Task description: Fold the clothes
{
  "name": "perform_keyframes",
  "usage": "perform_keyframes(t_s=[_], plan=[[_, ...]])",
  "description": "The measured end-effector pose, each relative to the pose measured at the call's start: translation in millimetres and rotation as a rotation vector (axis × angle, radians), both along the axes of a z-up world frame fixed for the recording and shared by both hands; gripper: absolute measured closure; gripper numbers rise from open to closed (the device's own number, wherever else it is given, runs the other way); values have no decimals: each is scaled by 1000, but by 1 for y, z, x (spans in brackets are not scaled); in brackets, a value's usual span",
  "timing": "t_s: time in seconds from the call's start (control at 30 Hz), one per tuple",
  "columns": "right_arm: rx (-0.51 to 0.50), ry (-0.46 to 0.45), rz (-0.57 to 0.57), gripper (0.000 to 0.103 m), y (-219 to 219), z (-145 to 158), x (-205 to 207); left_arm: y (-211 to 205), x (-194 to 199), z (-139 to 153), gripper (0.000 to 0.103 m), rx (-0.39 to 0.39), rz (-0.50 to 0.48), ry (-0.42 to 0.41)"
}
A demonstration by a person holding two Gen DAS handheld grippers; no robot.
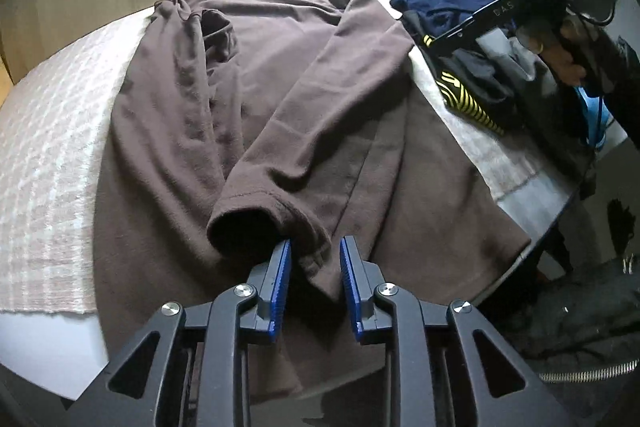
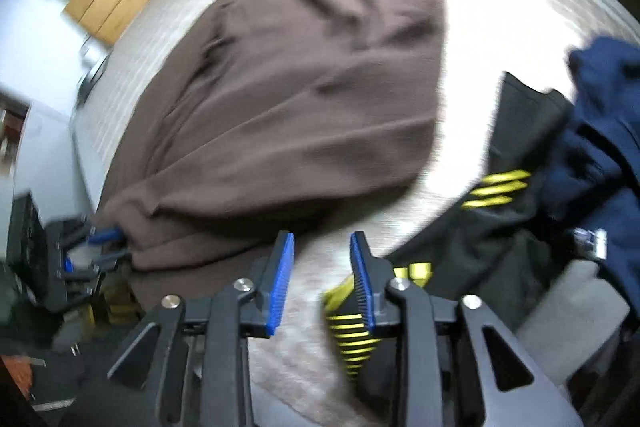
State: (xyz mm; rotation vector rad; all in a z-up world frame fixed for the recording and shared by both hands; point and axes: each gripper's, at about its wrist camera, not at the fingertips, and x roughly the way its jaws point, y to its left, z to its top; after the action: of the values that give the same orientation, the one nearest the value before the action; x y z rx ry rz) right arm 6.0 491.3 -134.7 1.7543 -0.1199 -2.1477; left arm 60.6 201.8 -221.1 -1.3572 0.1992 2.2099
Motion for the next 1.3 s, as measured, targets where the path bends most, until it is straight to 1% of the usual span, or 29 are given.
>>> perform_keyframes(t_s=[0.03,0.13,0.17,0.23,0.33,0.37,0.4,0.43,0.53,0.6,0.7,0.73,0.77,0.83,0.97,1.07,1.13,1.2,1.23,1.27,1.3], plan=[[-6,-8,-41,69,8,-1,-4,-1,0,0,89,2,8,-2],[-112,-54,-134,69,35,-11,-14,-6,5,2,88,19,27,-3],[-139,-59,-145,69,37,-14,-17,-7,7,4,83,19,28,1],[-181,-73,-150,69,37,-21,-24,-6,7,4,79,17,21,4],[-197,-90,-135,69,28,-27,-33,1,-1,0,78,12,24,6],[-203,-90,-132,69,25,-28,-35,4,-4,-1,81,8,27,10],[-199,-87,-128,69,22,-27,-39,6,-5,-2,87,5,30,13],[-194,-85,-125,69,18,-28,-41,7,-5,-2,97,2,32,15],[-189,-72,-123,69,17,-22,-46,4,-4,-1,97,20,39,6],[-214,-82,-134,69,20,-21,-49,1,-3,0,97,19,48,-4],[-212,-95,-132,69,18,-24,-50,-4,0,1,93,18,61,-19],[-208,-94,-130,69,17,-25,-50,-4,1,-1,87,16,62,-26],[-209,-96,-129,69,16,-26,-50,-3,2,-2,79,11,59,-28],[-212,-100,-128,69,15,-27,-49,-1,2,-5,72,0,56,-26],[-204,-103,-121,69,15,-27,-48,1,0,-6,71,-17,61,-14],[-194,-100,-114,69,12,-27,-48,6,-12,-2,71,25,68,-9],[-190,-96,-112,69,10,-27,-48,16,-16,-2,71,-10,32,17],[-192,-96,-115,69,10,-27,-48,20,-16,-7,81,-30,6,4],[-195,-96,-119,69,11,-27,-49,20,-16,-9,95,-27,-6,-8],[-201,-97,-127,69,13,-27,-48,18,-14,-9,98,-15,-18,-7],[-208,-98,-134,69,16,-27,-48,15,-12,-7,99,-2,-31,-2]])
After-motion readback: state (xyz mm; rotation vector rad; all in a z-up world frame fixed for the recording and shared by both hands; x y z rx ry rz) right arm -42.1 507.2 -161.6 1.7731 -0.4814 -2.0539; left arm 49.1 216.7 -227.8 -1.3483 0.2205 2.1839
